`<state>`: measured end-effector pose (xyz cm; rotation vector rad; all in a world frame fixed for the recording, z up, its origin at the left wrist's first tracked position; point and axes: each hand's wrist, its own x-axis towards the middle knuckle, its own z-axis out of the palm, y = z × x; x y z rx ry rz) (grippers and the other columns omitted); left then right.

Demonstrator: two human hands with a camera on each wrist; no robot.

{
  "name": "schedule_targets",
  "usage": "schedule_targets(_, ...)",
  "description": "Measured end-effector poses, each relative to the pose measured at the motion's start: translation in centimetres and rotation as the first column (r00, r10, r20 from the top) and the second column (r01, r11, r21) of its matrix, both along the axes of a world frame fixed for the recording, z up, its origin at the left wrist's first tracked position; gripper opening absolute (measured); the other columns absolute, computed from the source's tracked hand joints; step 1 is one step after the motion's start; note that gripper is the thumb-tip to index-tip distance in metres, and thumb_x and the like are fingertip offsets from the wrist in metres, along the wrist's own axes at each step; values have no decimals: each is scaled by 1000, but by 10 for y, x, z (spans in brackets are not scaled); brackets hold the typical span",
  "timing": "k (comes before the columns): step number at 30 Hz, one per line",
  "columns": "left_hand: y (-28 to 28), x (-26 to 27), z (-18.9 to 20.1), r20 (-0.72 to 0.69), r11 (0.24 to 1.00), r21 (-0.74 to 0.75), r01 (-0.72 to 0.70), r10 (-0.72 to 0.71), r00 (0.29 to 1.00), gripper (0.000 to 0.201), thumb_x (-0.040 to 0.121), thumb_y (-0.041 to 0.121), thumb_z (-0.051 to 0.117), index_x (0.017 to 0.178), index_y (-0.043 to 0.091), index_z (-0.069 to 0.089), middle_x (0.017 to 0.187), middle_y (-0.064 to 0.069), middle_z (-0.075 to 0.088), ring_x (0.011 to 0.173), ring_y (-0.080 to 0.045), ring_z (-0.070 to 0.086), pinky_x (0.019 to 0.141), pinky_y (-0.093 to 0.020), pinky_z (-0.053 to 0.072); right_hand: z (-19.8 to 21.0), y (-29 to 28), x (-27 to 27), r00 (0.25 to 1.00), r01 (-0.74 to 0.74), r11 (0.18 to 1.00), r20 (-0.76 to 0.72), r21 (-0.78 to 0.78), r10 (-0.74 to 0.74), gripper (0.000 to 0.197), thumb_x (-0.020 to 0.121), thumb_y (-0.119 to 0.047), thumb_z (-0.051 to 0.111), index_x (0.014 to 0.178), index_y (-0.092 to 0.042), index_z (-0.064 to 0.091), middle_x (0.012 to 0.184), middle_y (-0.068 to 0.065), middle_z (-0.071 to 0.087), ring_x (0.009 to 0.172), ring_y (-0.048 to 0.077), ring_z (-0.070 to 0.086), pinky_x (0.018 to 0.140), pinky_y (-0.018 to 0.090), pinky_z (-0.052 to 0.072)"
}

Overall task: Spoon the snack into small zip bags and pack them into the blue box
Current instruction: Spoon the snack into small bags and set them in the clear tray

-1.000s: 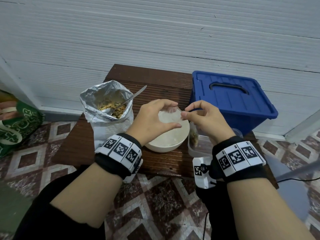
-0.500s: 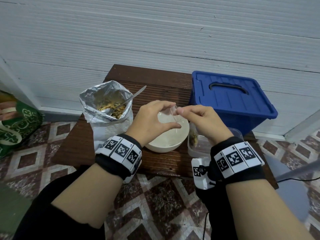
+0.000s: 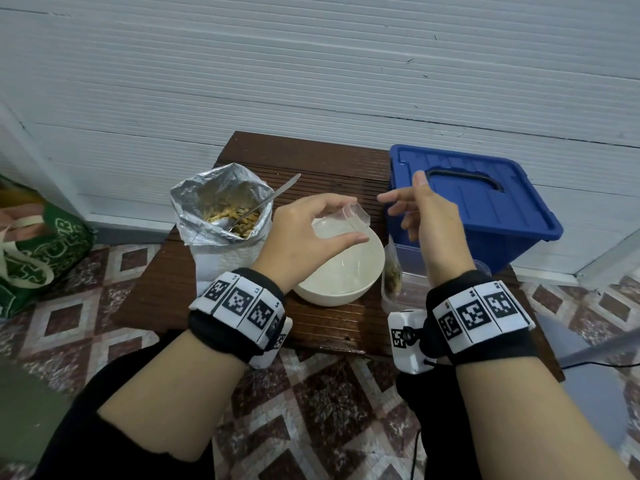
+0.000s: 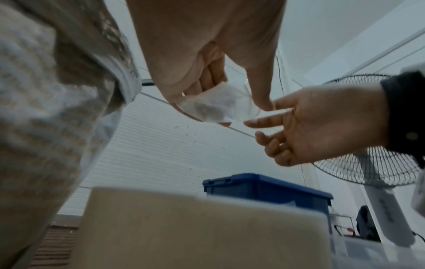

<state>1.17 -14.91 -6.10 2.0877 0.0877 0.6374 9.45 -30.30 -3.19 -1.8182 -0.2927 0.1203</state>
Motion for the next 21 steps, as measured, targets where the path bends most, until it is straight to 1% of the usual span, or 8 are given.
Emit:
schedule_targets(4, 3, -13, 19, 92, 991, -126, -53, 65, 994, 47, 68, 32, 85, 112, 26, 70, 108, 14, 69, 103, 2, 62, 89, -13, 47, -1, 9, 2, 999, 32, 995, -24, 93, -30, 48, 101, -41, 34, 79, -22, 72, 73, -1, 61, 62, 6, 47, 59, 20, 34)
schedule_targets(8, 11, -24, 44, 201, 954, -284, -93, 154, 967, 46, 70, 30, 85, 113, 26, 69, 108, 8, 71, 102, -9, 66, 88, -31, 55, 2, 27, -12, 997, -78, 991, 19, 106, 77, 38, 99, -38, 43, 88, -17, 73, 75, -3, 62, 64, 1, 50, 61, 19, 36)
schedule_targets(11, 27, -31, 61, 246, 911, -395, -119, 229, 942, 42, 71, 24, 83, 110, 22, 68, 106, 9, 70, 101, -7, 66, 82, -19, 53, 8, 45, -22, 982, -189, 979, 33, 73, 187, 28, 95, -38, 52, 95, -18, 72, 77, -11, 63, 64, -8, 55, 67, 15, 41)
schedule_targets(13, 43, -34, 65, 244, 909, -375, -180, 284, 927, 39, 72, 30, 83, 107, 25, 69, 104, 14, 70, 102, -3, 66, 83, -17, 51, 10, 58, -25, 969, -244, 970, 51, 2, 243, 23, 91, -42, 57, 95, -23, 71, 83, -13, 66, 72, -12, 57, 71, 10, 42)
schedule_targets(15, 61, -38, 66, 198, 903, -357, -237, 321, 926, 35, 72, 34, 83, 104, 27, 70, 101, 18, 70, 101, -2, 66, 85, -19, 52, 8, 71, -28, 960, -268, 962, 67, -57, 272, 24, 87, -46, 60, 98, -27, 71, 91, -12, 69, 89, -4, 60, 79, 17, 44)
schedule_targets(17, 75, -40, 63, 128, 899, -342, -274, 334, 934, 33, 70, 36, 83, 100, 30, 71, 97, 21, 70, 98, -1, 66, 86, -24, 55, 4, 85, -31, 962, -255, 965, 87, -61, 259, 30, 86, -46, 63, 102, -22, 73, 93, -9, 70, 94, 5, 62, 83, 22, 47)
schedule_targets(18, 81, -41, 60, 95, 898, -335, -285, 333, 938, 32, 69, 37, 84, 98, 30, 71, 95, 21, 70, 97, -2, 67, 86, -27, 56, 2, 91, -32, 964, -244, 969, 96, -46, 248, 29, 86, -44, 64, 100, -20, 73, 90, -10, 70, 91, 4, 63, 81, 20, 47)
schedule_targets(21, 90, -44, 53, 11, 888, -345, -304, 328, 945, 32, 68, 38, 84, 95, 27, 72, 96, 19, 70, 96, -5, 68, 84, -34, 58, 0, 104, -36, 962, -228, 973, 149, -33, 230, 19, 89, -36, 64, 84, -20, 72, 64, -18, 61, 63, -7, 53, 61, 7, 38)
